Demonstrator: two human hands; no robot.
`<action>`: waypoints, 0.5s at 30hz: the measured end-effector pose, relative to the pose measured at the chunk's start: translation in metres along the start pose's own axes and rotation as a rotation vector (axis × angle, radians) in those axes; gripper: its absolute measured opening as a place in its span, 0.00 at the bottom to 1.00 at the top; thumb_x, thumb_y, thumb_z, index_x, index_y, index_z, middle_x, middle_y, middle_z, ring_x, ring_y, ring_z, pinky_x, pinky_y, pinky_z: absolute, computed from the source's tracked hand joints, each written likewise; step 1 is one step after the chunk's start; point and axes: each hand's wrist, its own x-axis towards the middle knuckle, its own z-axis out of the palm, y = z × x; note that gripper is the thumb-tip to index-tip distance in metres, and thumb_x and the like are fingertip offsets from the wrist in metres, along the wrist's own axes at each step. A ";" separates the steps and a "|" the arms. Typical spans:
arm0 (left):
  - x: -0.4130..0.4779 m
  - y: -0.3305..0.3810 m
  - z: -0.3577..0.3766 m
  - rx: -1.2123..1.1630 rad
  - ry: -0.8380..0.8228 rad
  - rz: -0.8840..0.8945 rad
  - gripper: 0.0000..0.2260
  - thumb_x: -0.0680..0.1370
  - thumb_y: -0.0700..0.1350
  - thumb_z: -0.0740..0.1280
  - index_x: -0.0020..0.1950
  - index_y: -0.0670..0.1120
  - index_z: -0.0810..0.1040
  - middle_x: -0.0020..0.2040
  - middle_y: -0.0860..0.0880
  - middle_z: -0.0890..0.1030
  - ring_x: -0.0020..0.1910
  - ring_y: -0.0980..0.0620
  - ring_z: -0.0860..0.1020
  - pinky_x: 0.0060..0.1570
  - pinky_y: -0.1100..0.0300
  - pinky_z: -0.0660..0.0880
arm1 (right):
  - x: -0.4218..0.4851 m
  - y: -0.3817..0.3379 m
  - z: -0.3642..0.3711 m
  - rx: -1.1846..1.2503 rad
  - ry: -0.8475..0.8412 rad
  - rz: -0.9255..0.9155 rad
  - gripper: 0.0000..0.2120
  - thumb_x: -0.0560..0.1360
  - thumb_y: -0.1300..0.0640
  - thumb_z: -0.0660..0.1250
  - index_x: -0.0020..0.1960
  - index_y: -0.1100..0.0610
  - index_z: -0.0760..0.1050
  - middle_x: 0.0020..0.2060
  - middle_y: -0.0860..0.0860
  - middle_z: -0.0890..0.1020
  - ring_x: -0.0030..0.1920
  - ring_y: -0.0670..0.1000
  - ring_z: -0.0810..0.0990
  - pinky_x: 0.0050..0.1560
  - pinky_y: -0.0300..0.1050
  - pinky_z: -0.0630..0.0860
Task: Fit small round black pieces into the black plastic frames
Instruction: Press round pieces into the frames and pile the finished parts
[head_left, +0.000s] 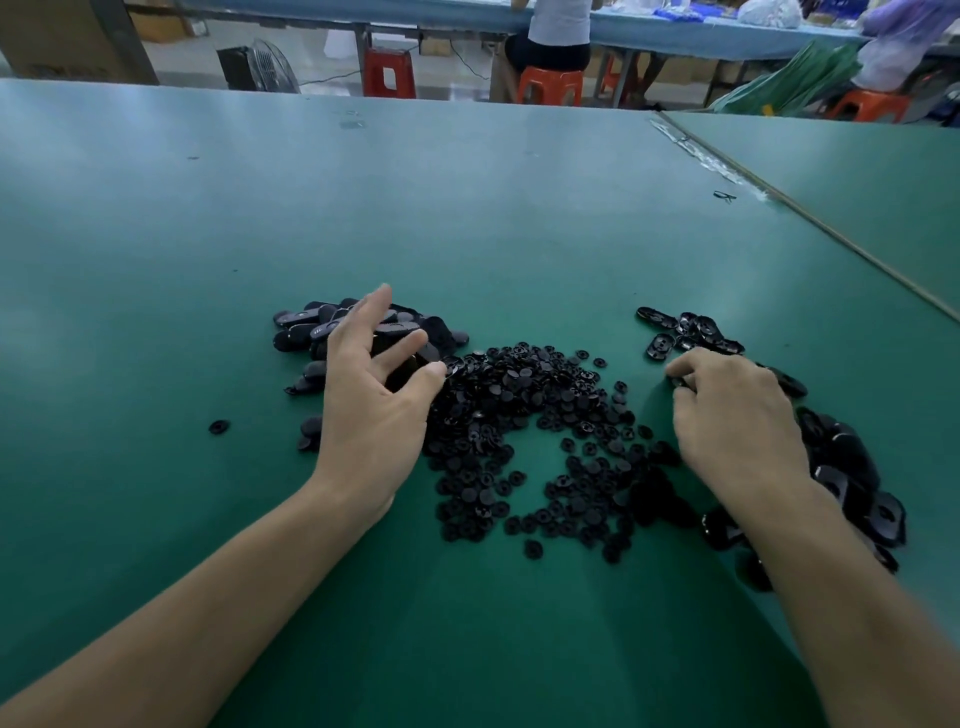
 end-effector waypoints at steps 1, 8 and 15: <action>-0.001 0.001 0.000 0.016 -0.019 0.027 0.24 0.77 0.33 0.71 0.66 0.56 0.73 0.70 0.52 0.71 0.59 0.62 0.80 0.54 0.62 0.80 | 0.000 -0.001 -0.001 0.027 0.016 0.000 0.18 0.80 0.65 0.60 0.67 0.54 0.75 0.46 0.57 0.81 0.46 0.59 0.80 0.45 0.52 0.77; -0.016 0.007 0.004 0.131 -0.222 0.184 0.09 0.77 0.36 0.71 0.49 0.50 0.81 0.42 0.52 0.84 0.39 0.51 0.84 0.41 0.52 0.84 | -0.012 -0.027 -0.005 0.510 0.120 -0.193 0.19 0.78 0.63 0.69 0.66 0.49 0.78 0.45 0.44 0.81 0.47 0.50 0.84 0.58 0.50 0.80; -0.023 0.008 0.009 0.192 -0.287 0.192 0.10 0.74 0.48 0.73 0.53 0.58 0.81 0.44 0.57 0.84 0.43 0.54 0.84 0.40 0.47 0.84 | -0.032 -0.054 0.020 1.197 -0.134 -0.199 0.08 0.76 0.61 0.73 0.47 0.47 0.83 0.41 0.50 0.87 0.42 0.49 0.86 0.47 0.46 0.82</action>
